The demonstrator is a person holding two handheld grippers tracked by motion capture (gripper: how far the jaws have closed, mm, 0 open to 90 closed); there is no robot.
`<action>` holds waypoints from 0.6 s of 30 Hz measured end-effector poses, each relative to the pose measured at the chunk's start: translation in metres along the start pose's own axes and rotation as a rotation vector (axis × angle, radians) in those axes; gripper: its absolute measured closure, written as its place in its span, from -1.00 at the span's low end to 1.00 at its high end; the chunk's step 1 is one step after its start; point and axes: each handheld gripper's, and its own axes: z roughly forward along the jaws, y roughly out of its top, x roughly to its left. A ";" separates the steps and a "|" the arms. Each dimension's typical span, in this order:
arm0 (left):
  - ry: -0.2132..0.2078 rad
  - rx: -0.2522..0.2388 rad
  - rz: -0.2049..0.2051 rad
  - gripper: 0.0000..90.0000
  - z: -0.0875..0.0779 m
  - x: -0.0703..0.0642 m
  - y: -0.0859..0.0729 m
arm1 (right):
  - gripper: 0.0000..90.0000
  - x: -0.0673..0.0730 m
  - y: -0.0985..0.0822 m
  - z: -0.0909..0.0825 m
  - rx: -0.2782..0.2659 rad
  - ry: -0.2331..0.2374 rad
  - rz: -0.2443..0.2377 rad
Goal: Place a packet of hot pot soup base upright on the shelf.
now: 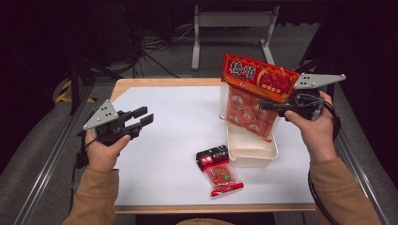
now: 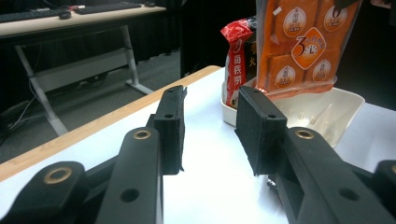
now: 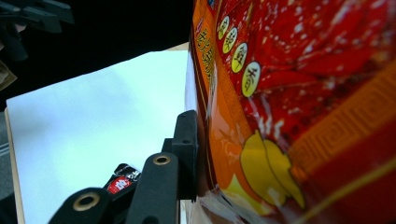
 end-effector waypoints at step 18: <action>-0.017 -0.001 0.003 0.41 0.002 -0.001 0.000 | 0.57 -0.003 -0.020 0.008 0.004 -0.071 0.078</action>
